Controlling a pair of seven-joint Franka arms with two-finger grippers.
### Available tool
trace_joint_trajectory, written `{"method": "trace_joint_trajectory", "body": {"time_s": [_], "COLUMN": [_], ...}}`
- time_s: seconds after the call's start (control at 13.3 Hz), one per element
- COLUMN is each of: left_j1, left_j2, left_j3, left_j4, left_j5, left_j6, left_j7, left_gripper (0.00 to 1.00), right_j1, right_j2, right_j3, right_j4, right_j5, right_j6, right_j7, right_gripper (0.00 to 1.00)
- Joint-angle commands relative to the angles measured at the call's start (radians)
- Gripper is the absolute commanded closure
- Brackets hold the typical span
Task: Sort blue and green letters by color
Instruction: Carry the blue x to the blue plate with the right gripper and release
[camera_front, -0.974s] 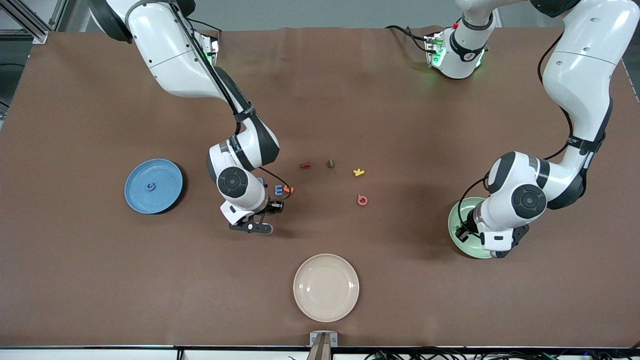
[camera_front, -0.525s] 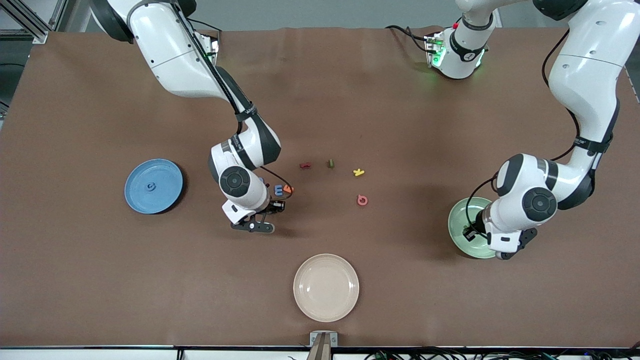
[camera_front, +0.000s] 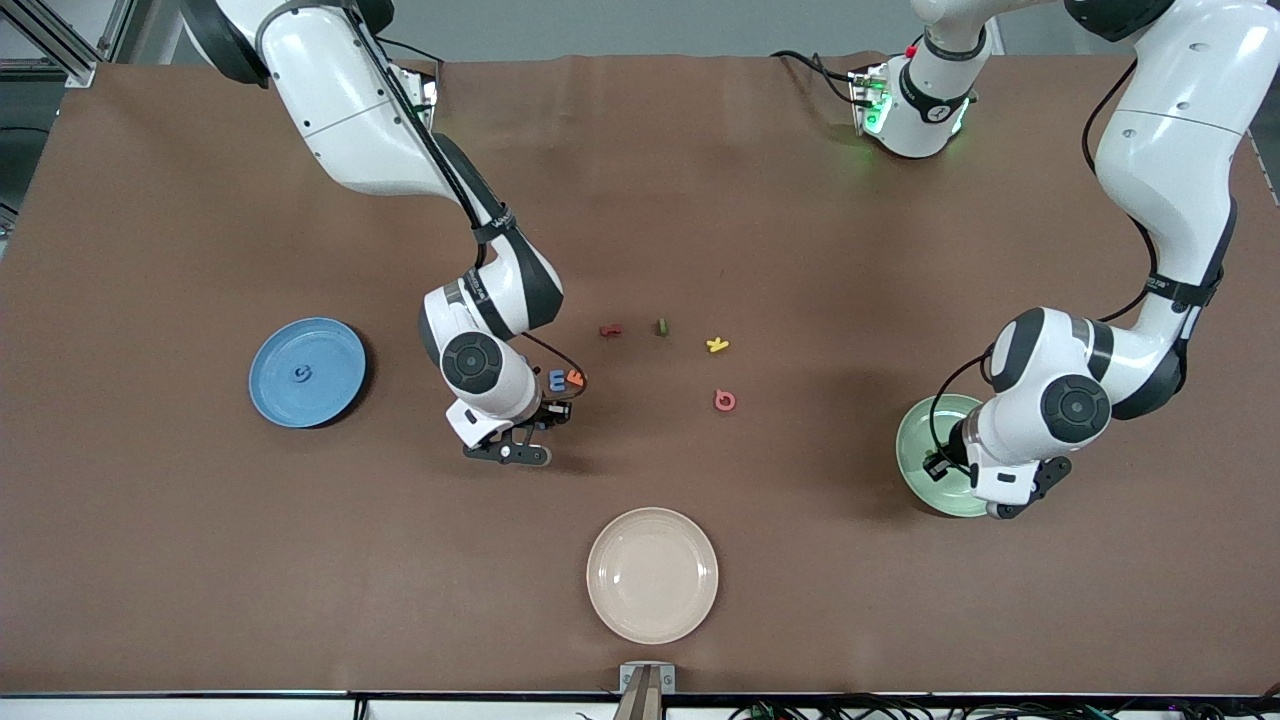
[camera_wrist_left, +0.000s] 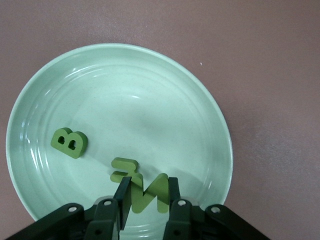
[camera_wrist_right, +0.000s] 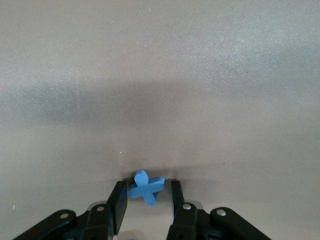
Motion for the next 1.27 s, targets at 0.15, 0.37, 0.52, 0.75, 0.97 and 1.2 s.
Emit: {"method": "trace_joint_trajectory", "body": {"time_s": [0.15,0.37,0.52,0.75,0.97,1.2], "left_j1": [0.014,0.014,0.014,0.016,0.011,0.013], "left_j2": [-0.001,-0.004,-0.011,-0.016,-0.017,-0.022], "left_j3": [-0.002,-0.002,-0.004,-0.004,-0.008,-0.011], "left_j4": [-0.003,-0.018,-0.033,-0.037,-0.03,-0.026], "left_j5": [0.012,0.012,0.012,0.012,0.012,0.012], "left_j6": [-0.012,-0.012,-0.012,-0.012,-0.012,-0.012], "left_j7": [0.049,0.049,0.048,0.048,0.039,0.043], "left_gripper": [1.0,1.0,0.99,0.95,0.83,0.3], "right_j1": [0.014,0.013,0.008,-0.006,-0.047,-0.124], "right_j2": [0.005,0.005,-0.001,-0.013,-0.083,-0.2], "right_j3": [-0.013,-0.011,-0.013,-0.015,-0.016,-0.015], "right_j4": [0.011,0.011,0.011,0.037,0.035,-0.039], "right_j5": [-0.007,-0.007,-0.005,-0.005,-0.019,-0.03], "right_j6": [0.005,0.015,0.005,-0.031,-0.114,-0.186], "right_j7": [0.023,0.023,0.022,0.008,-0.006,-0.151], "right_gripper": [0.73,0.86,0.9,0.91,0.92,0.92]}}
